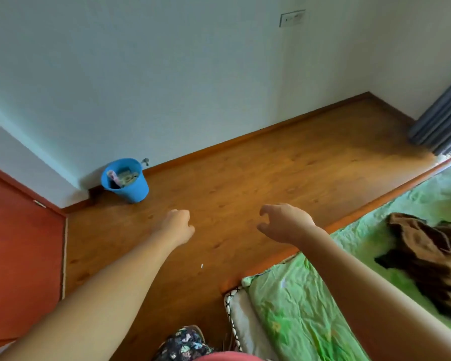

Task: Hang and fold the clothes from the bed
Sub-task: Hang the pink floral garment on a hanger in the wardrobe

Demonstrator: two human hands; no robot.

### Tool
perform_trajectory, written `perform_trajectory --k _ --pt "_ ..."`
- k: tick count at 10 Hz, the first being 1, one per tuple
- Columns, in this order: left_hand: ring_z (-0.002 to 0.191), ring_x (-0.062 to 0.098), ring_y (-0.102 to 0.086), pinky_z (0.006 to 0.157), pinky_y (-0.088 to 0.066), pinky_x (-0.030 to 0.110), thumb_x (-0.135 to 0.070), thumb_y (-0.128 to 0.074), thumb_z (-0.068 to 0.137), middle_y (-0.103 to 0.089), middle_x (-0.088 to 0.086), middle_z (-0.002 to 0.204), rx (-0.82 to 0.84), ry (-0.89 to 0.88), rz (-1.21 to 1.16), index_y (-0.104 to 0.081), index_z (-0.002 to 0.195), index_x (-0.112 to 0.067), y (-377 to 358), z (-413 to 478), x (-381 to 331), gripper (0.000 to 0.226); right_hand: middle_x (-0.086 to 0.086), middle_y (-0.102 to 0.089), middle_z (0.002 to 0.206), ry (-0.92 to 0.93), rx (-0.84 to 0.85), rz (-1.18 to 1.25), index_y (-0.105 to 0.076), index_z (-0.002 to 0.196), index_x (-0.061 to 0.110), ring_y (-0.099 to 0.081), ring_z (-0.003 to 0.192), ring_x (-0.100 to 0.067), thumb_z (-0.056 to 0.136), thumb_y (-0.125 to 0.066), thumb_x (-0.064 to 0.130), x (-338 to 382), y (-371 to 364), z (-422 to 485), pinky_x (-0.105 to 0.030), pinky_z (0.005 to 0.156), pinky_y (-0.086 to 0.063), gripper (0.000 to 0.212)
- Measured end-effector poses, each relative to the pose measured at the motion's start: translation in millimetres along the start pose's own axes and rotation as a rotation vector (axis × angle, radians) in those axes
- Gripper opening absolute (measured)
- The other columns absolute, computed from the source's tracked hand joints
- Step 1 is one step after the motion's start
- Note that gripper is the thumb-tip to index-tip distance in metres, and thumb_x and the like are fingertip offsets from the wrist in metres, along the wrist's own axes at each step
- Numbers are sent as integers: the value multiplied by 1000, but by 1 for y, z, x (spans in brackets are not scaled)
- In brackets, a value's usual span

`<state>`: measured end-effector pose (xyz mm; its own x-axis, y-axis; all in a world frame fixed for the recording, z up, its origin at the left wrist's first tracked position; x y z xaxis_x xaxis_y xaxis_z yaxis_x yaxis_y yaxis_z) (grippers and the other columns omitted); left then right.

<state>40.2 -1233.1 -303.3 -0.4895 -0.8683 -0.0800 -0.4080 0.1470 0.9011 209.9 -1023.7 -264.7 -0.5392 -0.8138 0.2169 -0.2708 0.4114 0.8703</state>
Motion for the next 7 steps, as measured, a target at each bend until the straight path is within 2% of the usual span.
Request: perform_trajectory --k 2,3,4,5,6,7 --pt "96 16 -57 68 -49 26 -38 -52 99 -59 -3 123 -26 -230 104 -57 123 -27 26 88 -62 27 0 -64 126 -194 -58 89 -53 136 32 -62 110 -24 94 -53 55 -51 14 38 -38 81 -56 48" --pt "107 17 -60 73 -48 24 -41 -54 100 -59 -3 130 -12 -363 113 -54 132 -27 35 138 -89 35 1 -64 124 -326 -58 119 -55 134 32 -63 108 -24 93 -53 57 -61 15 63 -40 83 -57 48" --pt "105 15 -60 76 -53 25 -43 -53 100 -58 -4 132 -2 -507 150 -53 135 -28 45 192 -107 39 3 -64 123 -445 -93 151 -57 129 33 -62 109 -24 91 -52 55 -60 25 102 -38 82 -56 45" --pt "101 14 -61 77 -57 26 -43 -53 100 -57 -5 132 -3 -657 230 -51 138 -29 63 236 -109 40 2 -65 112 -560 -74 146 -61 120 30 -64 102 -26 92 -52 47 -38 37 131 -35 76 -50 34" --pt "103 16 -63 77 -57 27 -44 -53 100 -57 -5 132 -32 -793 270 -49 140 -30 94 279 -110 43 1 -65 109 -710 -59 181 -61 120 29 -65 99 -26 93 -53 46 -38 50 164 -34 75 -49 33" --pt "104 16 -63 80 -58 30 -42 -54 100 -57 -4 133 -4 -852 268 -49 142 -29 115 316 -117 44 1 -66 107 -794 -112 282 -62 118 29 -65 98 -25 94 -53 44 -24 77 181 -34 75 -50 30"
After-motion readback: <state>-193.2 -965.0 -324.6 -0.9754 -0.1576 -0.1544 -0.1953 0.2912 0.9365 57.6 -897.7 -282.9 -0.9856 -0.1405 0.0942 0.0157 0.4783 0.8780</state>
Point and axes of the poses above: each hand's wrist, its own z-axis towards the middle knuckle, its own y-axis out of the back of the hand, x = y × z, the point moved 7 cm from there along z, towards the middle knuckle
